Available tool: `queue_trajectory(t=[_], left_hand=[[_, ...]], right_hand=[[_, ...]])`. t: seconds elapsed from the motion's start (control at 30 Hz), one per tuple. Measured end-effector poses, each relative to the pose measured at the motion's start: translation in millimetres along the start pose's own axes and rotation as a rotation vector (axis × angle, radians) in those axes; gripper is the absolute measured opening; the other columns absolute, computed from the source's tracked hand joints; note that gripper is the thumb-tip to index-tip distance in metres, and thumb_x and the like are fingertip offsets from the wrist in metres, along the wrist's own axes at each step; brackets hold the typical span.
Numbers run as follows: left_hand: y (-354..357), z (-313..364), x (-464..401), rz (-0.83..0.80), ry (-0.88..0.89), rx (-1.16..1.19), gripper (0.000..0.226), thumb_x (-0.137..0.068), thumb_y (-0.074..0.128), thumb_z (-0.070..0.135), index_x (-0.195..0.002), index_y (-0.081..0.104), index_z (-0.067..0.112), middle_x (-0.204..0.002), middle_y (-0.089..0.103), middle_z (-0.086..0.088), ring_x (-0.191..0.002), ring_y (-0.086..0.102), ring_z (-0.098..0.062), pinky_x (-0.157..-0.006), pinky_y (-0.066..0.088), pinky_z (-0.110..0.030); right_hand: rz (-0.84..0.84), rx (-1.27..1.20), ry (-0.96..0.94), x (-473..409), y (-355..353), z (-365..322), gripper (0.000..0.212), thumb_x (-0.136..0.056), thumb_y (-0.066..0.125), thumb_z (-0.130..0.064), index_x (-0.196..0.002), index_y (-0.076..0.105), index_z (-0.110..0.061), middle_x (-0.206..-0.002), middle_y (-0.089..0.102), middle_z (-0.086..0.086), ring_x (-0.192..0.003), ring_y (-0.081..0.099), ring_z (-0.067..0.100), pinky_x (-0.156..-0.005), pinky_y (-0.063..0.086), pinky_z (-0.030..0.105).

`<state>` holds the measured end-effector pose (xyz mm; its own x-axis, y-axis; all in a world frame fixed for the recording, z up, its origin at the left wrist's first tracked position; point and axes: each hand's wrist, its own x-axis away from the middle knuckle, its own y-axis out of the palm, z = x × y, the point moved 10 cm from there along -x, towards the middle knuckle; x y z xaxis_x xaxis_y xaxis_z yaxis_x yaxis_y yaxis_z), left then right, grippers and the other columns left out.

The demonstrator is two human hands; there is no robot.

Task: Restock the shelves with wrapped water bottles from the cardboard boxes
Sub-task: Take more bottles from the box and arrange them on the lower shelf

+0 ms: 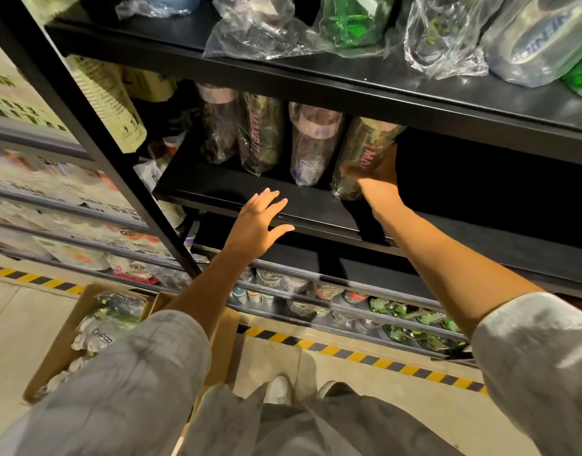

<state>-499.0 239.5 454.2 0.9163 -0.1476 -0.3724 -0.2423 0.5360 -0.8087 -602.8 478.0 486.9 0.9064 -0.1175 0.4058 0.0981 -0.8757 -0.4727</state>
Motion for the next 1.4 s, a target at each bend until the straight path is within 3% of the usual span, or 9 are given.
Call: queue_trajectory(t=[0.17,0.3,0.47,0.6,0.77,0.93,1.07,1.27,1.4], left_hand=[[-1,1,0,0.001,0.002,-0.036,0.064,-0.087,0.082,0.031,-0.140,0.061,0.001,-0.144,0.058,-0.021,-0.141,0.048,-0.041,-0.120,0.034,-0.053],[1,0,-2,-0.039,-0.028,-0.008,0.064,-0.086,0.082,0.031,-0.139,0.062,0.001,-0.145,0.057,-0.021,-0.142,0.047,-0.040,-0.122,0.032,-0.052],[-2,2,-4,-0.137,-0.113,0.045,0.065,-0.089,0.080,0.033,-0.142,0.059,0.004,-0.150,0.053,-0.019,-0.148,0.040,-0.036,-0.125,0.024,-0.048],[-7,11,-1,-0.199,-0.152,0.027,0.065,-0.093,0.076,0.035,-0.146,0.055,0.003,-0.155,0.048,-0.019,-0.152,0.034,-0.036,-0.126,0.019,-0.046],[-15,22,29,-0.152,-0.156,-0.097,0.064,-0.093,0.061,0.051,-0.132,0.067,0.000,-0.132,0.067,-0.023,-0.129,0.059,-0.046,-0.111,0.045,-0.060],[-57,45,114,-0.182,-0.380,-0.235,0.057,-0.102,0.051,0.053,-0.141,0.061,0.013,-0.141,0.061,-0.014,-0.139,0.049,-0.043,-0.117,0.037,-0.055],[-97,58,212,-0.102,-0.486,-0.326,0.060,-0.098,0.033,0.057,-0.127,0.066,0.016,-0.123,0.067,-0.013,-0.114,0.060,-0.041,-0.094,0.053,-0.050],[-136,70,378,-0.088,-0.823,-0.350,0.046,-0.101,0.055,0.045,-0.142,0.055,0.024,-0.142,0.060,-0.008,-0.133,0.053,-0.037,-0.113,0.041,-0.052],[-160,81,470,-0.030,-1.016,-0.333,0.039,-0.103,0.053,0.046,-0.137,0.059,0.028,-0.135,0.064,-0.004,-0.124,0.058,-0.031,-0.107,0.046,-0.047]], right_hand=[[-0.093,-0.091,0.037,3,2,16,0.078,-0.080,0.076,-0.065,-0.140,0.063,-0.018,-0.139,0.065,0.005,-0.126,0.063,0.024,-0.099,0.051,0.033],[0.036,-0.149,-0.207,-34,-6,-4,0.118,-0.038,0.081,-0.073,-0.139,0.060,-0.016,-0.131,0.066,0.001,-0.114,0.063,0.021,-0.108,0.052,0.042],[0.064,-0.045,-0.147,17,-17,-10,0.105,-0.065,0.093,-0.054,-0.151,0.045,-0.016,-0.144,0.061,0.003,-0.129,0.060,0.023,-0.110,0.049,0.036],[0.053,0.295,-0.223,37,-26,5,0.066,-0.082,0.082,-0.057,-0.109,0.058,-0.002,-0.083,0.059,0.005,-0.082,0.061,0.029,-0.061,0.046,0.032],[-0.018,0.688,-0.481,92,-14,15,0.085,-0.098,0.062,-0.056,-0.158,0.034,-0.003,-0.152,0.050,0.020,-0.138,0.048,0.040,-0.111,0.044,0.049],[-0.095,0.939,-0.793,164,21,26,0.077,-0.102,0.050,-0.060,-0.159,0.035,-0.010,-0.141,0.059,0.013,-0.131,0.053,0.034,-0.108,0.046,0.046],[-0.177,1.065,-0.985,220,74,43,0.083,-0.098,0.026,-0.070,-0.158,0.039,-0.014,-0.144,0.057,0.012,-0.133,0.051,0.033,-0.111,0.043,0.049],[-0.354,1.022,-1.159,318,163,75,0.061,-0.103,0.050,-0.055,-0.152,0.048,-0.019,-0.136,0.061,0.002,-0.127,0.056,0.028,-0.107,0.045,0.047],[-0.487,1.058,-1.232,365,234,112,0.060,-0.099,0.046,-0.058,-0.148,0.053,-0.023,-0.131,0.064,0.003,-0.120,0.061,0.028,-0.101,0.051,0.046]])
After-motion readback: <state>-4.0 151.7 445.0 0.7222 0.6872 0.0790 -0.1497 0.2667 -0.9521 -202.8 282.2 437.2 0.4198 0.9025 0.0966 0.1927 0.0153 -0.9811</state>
